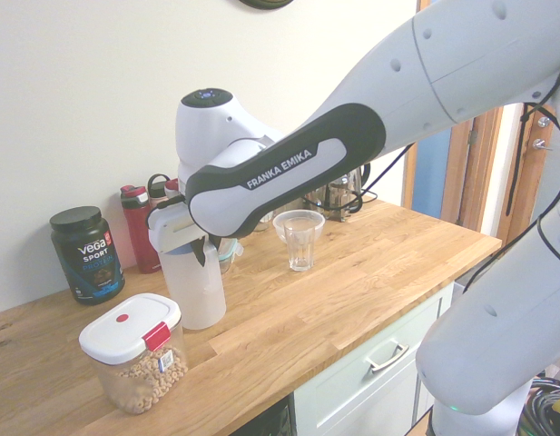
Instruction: Pour me some water
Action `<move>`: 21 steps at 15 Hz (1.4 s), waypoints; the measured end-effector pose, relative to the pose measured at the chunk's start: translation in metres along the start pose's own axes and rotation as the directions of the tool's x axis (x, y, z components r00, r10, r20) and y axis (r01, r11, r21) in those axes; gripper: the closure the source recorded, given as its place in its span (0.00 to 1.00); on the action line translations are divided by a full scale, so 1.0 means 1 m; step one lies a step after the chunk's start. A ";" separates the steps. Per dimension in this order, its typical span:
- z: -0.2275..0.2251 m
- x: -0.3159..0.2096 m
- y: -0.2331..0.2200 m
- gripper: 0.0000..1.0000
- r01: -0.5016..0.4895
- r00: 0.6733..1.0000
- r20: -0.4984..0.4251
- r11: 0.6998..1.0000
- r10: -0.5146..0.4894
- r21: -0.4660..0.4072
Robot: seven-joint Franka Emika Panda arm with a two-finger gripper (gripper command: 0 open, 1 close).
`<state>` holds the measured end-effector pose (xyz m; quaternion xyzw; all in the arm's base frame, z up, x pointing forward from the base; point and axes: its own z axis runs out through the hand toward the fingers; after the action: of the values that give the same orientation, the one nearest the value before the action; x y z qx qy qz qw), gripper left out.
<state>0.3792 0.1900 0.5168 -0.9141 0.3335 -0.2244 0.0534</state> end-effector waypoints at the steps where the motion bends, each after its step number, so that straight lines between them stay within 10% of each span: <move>1: -0.018 0.002 0.007 1.00 0.040 0.999 0.008 0.999 -0.040 0.008; 10: -0.071 0.060 0.141 1.00 0.420 0.892 0.136 0.902 -0.431 0.104; 21: -0.057 0.127 0.276 1.00 0.527 0.833 0.146 0.846 -0.533 0.081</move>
<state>0.2781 -0.1009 0.5466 -0.9847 0.0577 -0.1610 0.0332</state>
